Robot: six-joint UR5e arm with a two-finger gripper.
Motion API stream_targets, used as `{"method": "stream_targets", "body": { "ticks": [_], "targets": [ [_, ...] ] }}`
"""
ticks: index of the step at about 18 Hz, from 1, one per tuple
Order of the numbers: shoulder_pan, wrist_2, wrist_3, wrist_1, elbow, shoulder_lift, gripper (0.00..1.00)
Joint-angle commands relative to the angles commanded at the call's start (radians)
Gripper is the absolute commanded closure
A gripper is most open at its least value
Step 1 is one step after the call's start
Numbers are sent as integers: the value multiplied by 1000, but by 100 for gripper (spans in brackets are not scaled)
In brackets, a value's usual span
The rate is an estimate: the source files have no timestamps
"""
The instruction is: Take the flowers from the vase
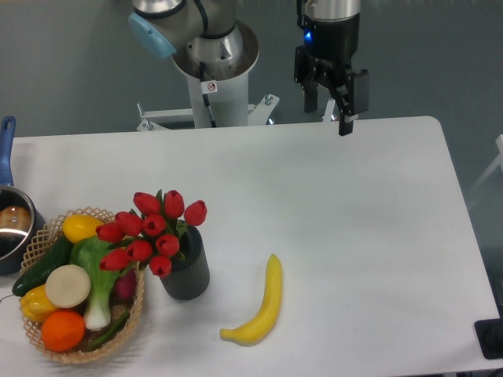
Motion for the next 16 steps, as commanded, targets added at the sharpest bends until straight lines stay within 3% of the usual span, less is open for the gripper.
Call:
{"method": "stream_targets", "body": {
  "ticks": [9, 13, 16],
  "targets": [
    [0, -2, -14, 26, -29, 9, 0],
    [0, -5, -21, 57, -69, 12, 0],
    [-12, -12, -76, 87, -133, 29, 0]
  ]
}}
